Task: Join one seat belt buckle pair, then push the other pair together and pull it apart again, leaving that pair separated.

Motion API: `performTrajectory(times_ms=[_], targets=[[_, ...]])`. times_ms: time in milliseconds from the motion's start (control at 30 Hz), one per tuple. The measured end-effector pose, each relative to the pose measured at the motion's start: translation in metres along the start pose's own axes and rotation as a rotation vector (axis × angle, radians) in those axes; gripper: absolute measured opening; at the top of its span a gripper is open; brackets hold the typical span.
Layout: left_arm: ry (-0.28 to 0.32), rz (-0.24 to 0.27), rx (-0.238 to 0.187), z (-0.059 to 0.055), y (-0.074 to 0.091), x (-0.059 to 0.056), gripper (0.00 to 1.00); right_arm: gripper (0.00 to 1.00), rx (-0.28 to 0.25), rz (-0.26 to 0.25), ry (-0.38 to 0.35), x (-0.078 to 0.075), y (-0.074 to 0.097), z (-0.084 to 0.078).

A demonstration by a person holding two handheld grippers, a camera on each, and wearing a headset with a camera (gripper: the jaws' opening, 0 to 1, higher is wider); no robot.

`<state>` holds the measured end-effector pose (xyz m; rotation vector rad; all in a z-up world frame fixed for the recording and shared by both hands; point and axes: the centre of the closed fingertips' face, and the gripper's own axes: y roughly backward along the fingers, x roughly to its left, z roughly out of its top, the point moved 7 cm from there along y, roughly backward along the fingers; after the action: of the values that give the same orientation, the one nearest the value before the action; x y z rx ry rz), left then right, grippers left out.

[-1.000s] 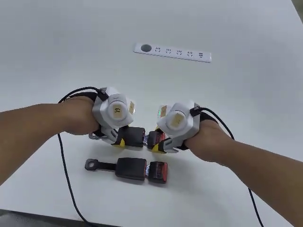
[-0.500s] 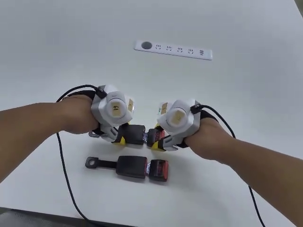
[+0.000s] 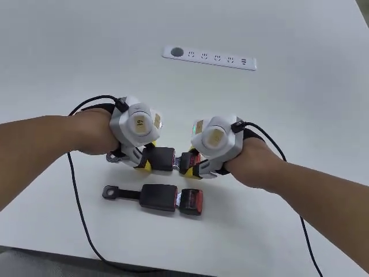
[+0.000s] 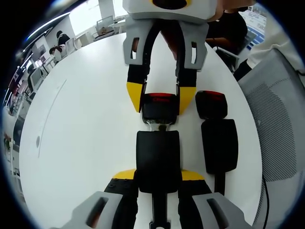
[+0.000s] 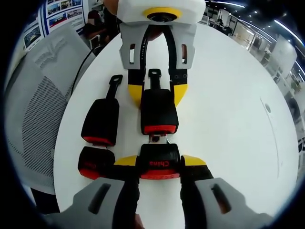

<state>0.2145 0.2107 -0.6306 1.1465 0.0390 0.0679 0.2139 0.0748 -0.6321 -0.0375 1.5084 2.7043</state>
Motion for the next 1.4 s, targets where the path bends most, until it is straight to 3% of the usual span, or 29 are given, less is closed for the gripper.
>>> performTrajectory(times_ms=[400,533,767,1200,1400], targets=[[-0.002,-0.002,0.001,-0.001,-0.001,0.001,0.32,0.31,-0.003,-0.018,0.010,0.004,0.008,-0.005],[-0.006,-0.003,0.009,0.001,0.000,0.000,0.32,0.31,0.010,-0.022,0.005,0.006,0.015,-0.014],[0.000,0.002,0.018,0.002,0.000,0.000,0.32,0.32,0.009,-0.037,-0.053,0.008,0.031,-0.042],[0.002,0.004,0.021,0.002,0.000,0.000,0.33,0.33,0.083,-0.066,-0.068,0.004,0.068,-0.105],[0.001,0.002,0.020,0.001,-0.001,0.000,0.33,0.33,0.100,-0.067,-0.103,0.003,0.080,-0.125]])
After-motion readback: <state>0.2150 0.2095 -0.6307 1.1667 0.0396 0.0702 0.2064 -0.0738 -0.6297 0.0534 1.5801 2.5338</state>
